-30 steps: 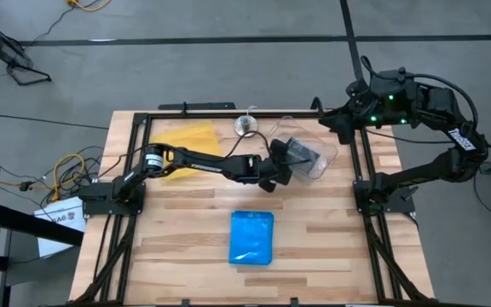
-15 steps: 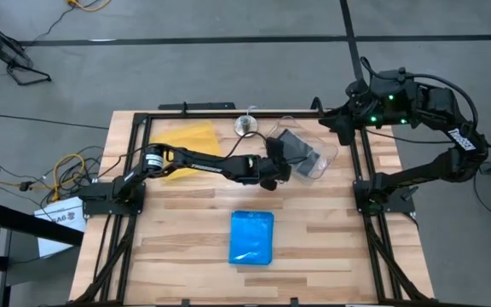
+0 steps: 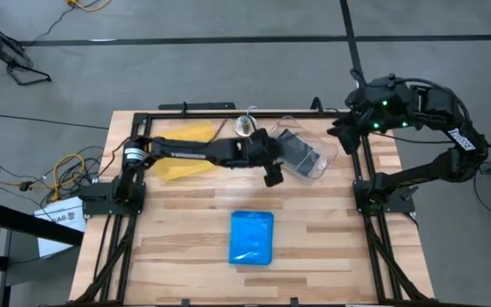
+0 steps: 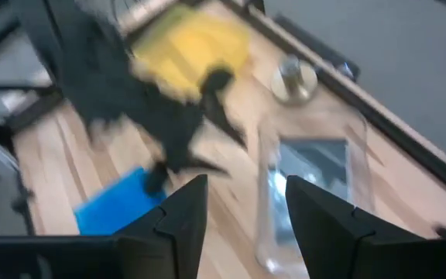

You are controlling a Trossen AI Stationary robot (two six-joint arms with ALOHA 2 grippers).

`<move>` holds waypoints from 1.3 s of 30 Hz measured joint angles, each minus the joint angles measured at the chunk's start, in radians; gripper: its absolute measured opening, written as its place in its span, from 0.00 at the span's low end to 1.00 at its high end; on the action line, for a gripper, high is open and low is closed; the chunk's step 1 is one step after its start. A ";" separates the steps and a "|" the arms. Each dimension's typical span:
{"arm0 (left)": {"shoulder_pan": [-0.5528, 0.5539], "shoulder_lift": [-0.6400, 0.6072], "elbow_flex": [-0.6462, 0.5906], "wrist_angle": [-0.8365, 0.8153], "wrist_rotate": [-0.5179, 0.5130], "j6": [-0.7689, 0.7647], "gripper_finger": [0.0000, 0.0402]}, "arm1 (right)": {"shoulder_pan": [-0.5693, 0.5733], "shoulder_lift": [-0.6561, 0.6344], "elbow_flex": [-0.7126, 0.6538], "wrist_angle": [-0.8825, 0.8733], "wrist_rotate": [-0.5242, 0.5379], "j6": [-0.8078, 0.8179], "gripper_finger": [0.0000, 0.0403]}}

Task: Pick & place jewel cases by type
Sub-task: Adjust the transparent bin on the table

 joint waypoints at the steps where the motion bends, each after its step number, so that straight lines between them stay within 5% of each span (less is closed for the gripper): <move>1: 0.010 -0.013 0.000 -0.016 0.028 -0.032 0.51 | 0.000 0.000 0.000 -0.029 0.003 -0.005 0.40; 9: 0.052 -0.129 0.000 -0.096 0.094 -0.130 0.51 | 0.044 -0.018 -0.050 -0.157 0.044 0.053 0.29; 17: 0.097 -0.264 0.000 -0.199 0.077 -0.093 0.51 | 0.154 -0.029 -0.208 -0.159 0.018 -0.100 0.26; 28: 0.130 -0.345 0.000 -0.303 0.076 -0.100 0.51 | 0.258 0.071 -0.388 -0.130 0.163 -0.451 0.39; 39: 0.133 -0.350 0.000 -0.421 0.068 -0.106 0.51 | 0.249 0.207 -0.492 -0.089 0.080 -0.562 0.54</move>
